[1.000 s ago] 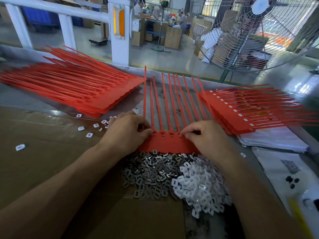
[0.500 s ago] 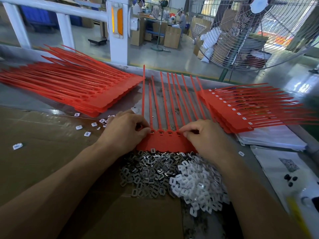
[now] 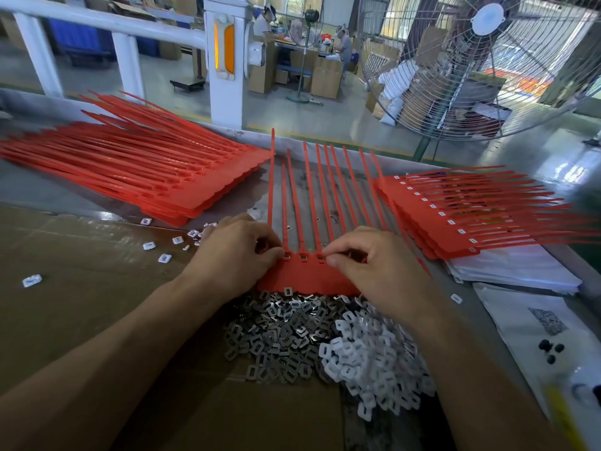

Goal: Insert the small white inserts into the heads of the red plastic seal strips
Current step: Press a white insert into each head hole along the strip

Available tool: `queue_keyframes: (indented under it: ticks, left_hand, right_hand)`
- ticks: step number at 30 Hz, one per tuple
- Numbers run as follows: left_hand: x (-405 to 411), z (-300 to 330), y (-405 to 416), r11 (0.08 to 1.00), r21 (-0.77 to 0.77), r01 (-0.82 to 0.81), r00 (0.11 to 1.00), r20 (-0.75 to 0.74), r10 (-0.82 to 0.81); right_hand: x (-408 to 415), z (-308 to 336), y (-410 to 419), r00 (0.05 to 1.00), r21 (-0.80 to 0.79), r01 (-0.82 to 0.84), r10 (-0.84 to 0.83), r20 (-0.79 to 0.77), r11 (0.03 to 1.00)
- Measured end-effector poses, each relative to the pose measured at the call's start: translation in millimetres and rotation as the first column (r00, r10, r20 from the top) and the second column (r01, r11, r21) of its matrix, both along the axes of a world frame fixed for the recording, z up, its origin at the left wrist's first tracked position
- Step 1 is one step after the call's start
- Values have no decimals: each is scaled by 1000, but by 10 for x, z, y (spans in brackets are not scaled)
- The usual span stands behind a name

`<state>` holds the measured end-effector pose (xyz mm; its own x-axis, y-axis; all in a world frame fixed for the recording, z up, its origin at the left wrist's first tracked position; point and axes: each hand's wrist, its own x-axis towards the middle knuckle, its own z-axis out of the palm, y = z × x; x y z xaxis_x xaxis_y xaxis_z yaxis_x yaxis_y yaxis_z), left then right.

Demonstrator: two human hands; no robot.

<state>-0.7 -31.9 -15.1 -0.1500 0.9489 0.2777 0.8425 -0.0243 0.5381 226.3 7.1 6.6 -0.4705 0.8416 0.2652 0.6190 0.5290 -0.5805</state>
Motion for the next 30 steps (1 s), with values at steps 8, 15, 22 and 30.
queue_keyframes:
  ticks: [8, 15, 22, 30]
  left_hand:
    - [2, -3, -2, 1000, 8, 2, 1000, -14, -2]
    - [5, -2, -1, 1000, 12, -3, 1000, -8, 3]
    - [4, -11, 7, 1000, 16, -5, 1000, -4, 5]
    - [-10, -35, 21, 1000, 15, 7, 1000, 25, -7]
  right_hand:
    - [-295, -13, -206, 959, -47, -251, 255, 123, 967]
    - [-346, -43, -216, 939, 3, -280, 273, 207, 960]
    - [-281, -29, -251, 972, -93, -236, 236, -4, 967]
    - [-28, -46, -9, 955, -161, 40, -85, -282, 986]
